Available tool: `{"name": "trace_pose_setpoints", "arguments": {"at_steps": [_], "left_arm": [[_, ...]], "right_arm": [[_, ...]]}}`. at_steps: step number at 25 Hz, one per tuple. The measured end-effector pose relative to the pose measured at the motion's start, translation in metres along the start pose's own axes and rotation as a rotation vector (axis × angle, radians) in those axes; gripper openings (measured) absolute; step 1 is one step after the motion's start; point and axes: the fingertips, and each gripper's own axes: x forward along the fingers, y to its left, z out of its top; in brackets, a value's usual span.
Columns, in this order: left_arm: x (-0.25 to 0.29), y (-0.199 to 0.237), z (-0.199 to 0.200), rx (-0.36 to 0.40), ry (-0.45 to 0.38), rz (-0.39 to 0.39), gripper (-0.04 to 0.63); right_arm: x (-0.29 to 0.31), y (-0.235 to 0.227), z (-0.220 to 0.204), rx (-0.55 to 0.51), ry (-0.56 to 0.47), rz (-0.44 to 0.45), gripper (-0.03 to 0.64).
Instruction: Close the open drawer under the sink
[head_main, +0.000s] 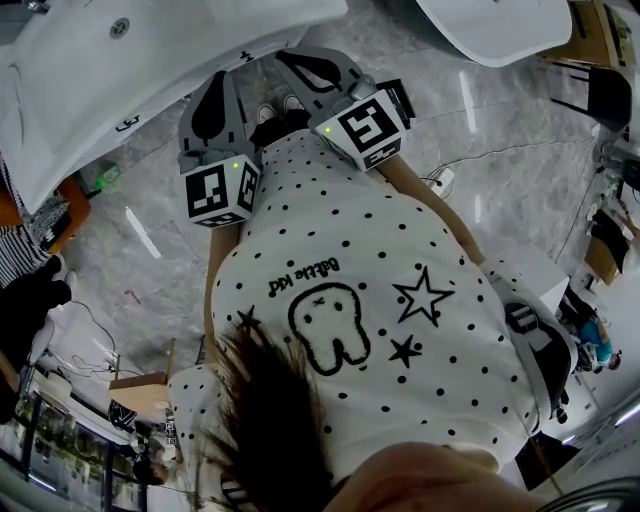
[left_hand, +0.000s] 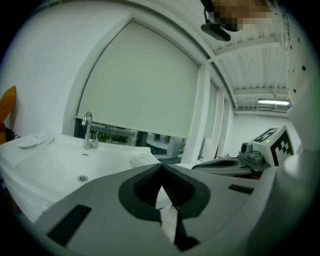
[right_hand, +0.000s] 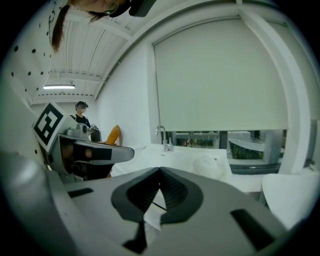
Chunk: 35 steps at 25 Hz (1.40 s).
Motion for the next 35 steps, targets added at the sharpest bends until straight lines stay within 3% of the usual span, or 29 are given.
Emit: {"name": "trace_pose_setpoints", "arguments": {"at_steps": [35], "left_arm": [[-0.0007,0.0039,-0.0011,-0.023,0.002,0.009,0.005]], "right_arm": [[-0.0016,-0.0029,0.0004,0.013,-0.004,-0.008,0.014]]}}
